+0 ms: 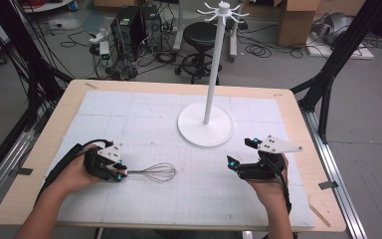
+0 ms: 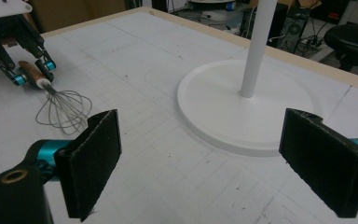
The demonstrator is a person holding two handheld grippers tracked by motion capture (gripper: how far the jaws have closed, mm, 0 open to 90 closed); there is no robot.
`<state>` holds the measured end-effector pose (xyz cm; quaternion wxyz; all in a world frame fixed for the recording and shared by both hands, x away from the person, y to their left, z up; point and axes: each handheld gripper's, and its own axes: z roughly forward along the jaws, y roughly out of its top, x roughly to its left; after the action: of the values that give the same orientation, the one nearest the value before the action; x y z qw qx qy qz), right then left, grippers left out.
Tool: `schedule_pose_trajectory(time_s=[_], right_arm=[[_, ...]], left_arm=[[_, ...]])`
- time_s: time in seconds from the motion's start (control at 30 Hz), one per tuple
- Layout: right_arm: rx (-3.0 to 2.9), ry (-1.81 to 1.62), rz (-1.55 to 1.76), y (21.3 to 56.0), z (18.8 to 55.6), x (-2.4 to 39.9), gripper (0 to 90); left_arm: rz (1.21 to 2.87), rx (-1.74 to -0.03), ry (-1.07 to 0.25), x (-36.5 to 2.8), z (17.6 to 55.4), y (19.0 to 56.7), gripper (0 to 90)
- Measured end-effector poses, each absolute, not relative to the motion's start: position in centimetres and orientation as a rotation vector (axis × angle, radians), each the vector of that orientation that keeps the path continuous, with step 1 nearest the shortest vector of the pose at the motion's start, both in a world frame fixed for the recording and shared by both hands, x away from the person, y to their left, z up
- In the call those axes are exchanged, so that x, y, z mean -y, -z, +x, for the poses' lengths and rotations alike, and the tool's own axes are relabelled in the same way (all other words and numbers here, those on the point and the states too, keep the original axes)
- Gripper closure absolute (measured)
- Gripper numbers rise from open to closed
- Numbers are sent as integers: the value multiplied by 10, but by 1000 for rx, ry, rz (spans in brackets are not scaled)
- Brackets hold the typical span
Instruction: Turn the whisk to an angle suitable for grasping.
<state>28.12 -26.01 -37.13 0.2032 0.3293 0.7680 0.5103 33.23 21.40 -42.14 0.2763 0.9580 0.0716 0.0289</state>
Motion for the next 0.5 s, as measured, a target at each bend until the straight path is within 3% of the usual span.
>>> schedule_pose_trajectory(time_s=[0.5], right_arm=[[-2138,-1430,918,370,282,260,115]], left_arm=[[2519,-189,-52,-165,343,425,710]])
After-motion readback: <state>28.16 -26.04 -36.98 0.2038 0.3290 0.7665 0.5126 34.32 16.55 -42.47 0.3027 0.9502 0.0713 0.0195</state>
